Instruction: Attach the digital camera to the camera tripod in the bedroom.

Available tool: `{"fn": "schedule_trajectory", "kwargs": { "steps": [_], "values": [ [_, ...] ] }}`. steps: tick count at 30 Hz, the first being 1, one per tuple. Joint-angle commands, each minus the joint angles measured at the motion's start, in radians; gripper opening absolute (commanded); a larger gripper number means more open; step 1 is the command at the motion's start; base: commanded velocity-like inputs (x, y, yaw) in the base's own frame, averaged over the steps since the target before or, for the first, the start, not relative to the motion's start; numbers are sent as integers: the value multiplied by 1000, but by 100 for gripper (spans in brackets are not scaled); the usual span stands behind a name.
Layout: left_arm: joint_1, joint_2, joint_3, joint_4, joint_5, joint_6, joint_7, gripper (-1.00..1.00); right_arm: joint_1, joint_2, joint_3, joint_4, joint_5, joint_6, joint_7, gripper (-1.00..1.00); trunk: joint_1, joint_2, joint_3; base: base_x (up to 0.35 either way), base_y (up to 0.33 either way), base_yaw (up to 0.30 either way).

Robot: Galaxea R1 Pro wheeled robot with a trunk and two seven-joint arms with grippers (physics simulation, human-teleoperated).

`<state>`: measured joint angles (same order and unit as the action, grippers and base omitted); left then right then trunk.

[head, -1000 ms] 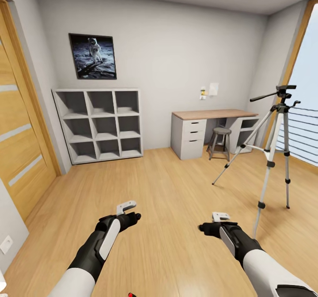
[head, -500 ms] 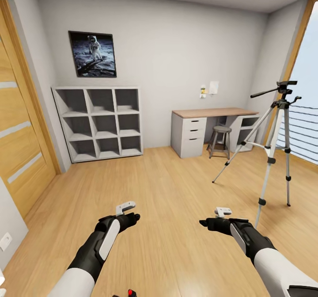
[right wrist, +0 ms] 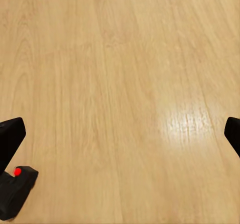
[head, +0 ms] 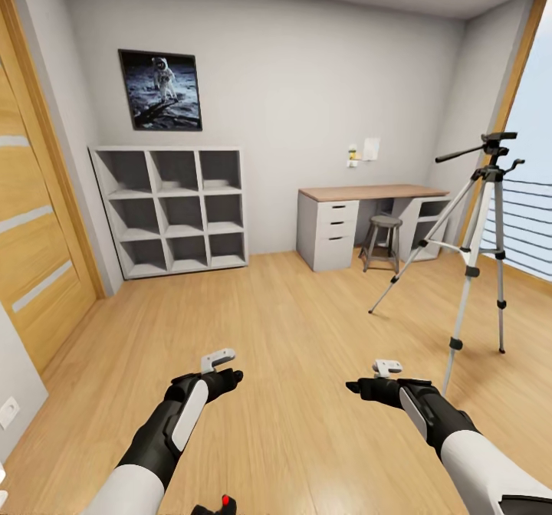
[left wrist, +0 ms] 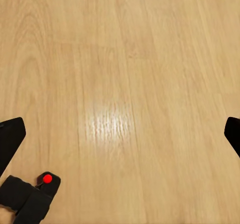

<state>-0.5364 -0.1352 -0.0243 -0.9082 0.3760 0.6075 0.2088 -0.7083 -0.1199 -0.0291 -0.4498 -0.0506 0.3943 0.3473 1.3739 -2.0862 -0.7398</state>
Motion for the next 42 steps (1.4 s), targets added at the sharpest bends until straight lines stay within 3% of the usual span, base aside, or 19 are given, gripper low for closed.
{"fn": "schedule_trajectory", "kwargs": {
  "steps": [1, 42],
  "values": [
    [0, 0, -2, -1, 11, 3, 9, 100, 0, 0, -3, -1, -6, 8, 2, 100, 4, -8, -4, 0, 0, 0],
    [0, 0, -5, 9, 6, 4, 11, 100, 0, -1, -6, -1, -9, 14, 1, 100, 161, -295, -133, 0, 0, 0]
  ]
}}
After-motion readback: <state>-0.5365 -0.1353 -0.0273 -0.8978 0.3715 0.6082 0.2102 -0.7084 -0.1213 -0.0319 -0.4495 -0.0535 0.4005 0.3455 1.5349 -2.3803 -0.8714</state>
